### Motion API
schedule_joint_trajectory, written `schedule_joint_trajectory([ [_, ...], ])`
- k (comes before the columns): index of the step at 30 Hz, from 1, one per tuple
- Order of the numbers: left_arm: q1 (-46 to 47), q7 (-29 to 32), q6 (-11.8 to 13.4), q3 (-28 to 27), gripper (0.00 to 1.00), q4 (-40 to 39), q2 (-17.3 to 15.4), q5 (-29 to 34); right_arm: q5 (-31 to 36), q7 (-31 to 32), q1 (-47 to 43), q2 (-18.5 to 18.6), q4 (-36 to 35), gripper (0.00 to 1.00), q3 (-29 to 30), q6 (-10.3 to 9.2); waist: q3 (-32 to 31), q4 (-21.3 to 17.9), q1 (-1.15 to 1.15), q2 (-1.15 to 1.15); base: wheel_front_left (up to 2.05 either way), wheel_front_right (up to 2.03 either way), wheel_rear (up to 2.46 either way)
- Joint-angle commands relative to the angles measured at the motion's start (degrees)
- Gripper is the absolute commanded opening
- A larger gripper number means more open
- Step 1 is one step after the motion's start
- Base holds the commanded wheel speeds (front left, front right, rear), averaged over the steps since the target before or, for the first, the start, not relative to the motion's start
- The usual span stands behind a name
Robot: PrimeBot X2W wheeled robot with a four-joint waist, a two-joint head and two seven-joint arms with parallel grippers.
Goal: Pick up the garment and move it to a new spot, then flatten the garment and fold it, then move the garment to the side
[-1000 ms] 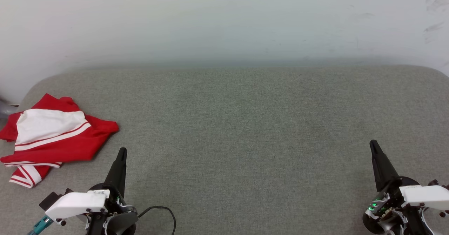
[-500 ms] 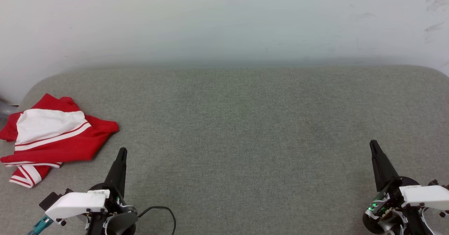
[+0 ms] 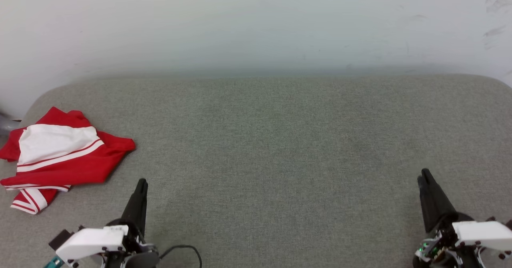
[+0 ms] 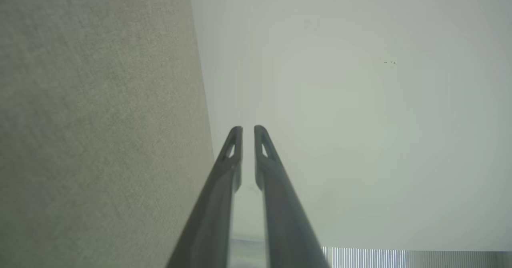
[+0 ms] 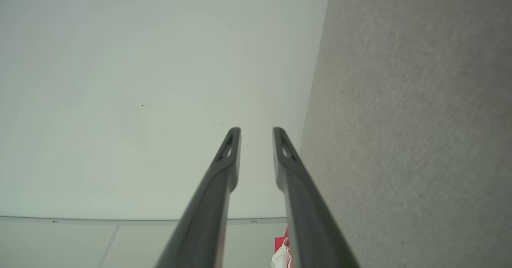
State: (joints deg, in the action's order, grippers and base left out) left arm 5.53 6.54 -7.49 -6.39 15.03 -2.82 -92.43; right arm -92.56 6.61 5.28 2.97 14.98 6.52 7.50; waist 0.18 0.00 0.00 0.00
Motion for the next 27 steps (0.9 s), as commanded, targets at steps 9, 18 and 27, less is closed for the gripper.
schedule_joint_trajectory([
  [9,-0.98,-2.47,0.0,-0.07,1.0,-1.17,0.04,3.63,4.53,-2.48,-1.07,-0.02,-0.36,1.0,0.37,0.0,0.1,0.0,0.0,0.0,0.0,0.0,0.0],
  [18,-0.65,-4.62,0.61,-1.02,1.0,-3.44,0.02,12.07,14.37,-4.63,-1.17,-0.02,-3.19,1.0,1.2,0.0,0.28,0.04,0.0,0.0,0.0,0.0,0.0],
  [27,-0.59,-6.84,4.1,0.53,1.0,-7.47,0.0,24.56,27.45,-6.86,-1.51,-0.03,-7.45,1.0,0.45,0.0,0.6,0.06,0.0,0.0,0.0,0.0,0.0],
])
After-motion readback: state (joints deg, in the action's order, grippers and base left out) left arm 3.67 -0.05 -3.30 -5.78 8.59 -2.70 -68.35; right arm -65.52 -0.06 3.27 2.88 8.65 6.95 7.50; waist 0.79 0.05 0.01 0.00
